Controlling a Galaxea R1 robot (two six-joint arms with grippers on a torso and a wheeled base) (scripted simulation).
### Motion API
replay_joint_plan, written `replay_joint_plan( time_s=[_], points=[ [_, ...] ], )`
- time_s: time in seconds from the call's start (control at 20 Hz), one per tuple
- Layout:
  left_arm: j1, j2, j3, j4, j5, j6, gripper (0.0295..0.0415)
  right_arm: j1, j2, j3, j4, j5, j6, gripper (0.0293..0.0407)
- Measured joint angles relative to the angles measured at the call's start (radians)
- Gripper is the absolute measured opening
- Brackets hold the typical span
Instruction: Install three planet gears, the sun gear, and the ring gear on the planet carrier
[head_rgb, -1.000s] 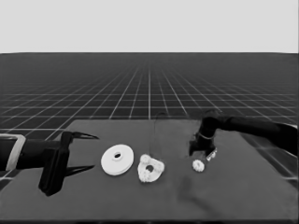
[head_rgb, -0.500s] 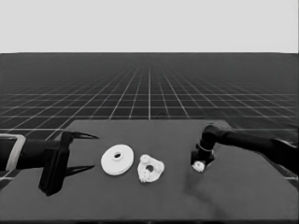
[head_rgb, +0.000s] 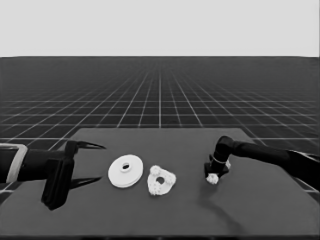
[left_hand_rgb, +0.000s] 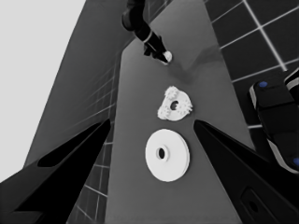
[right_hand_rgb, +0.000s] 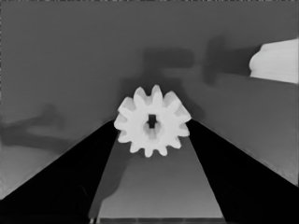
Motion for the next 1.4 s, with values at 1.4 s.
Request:
replay_joint_plan(
  time_s=[1.4],
  points=[
    [0.000,0.000,0.000,0.000,0.000,0.000,0.0385,0.110,0.630,-0.170,0.042,-0.167,0.438,0.0310]
  ],
)
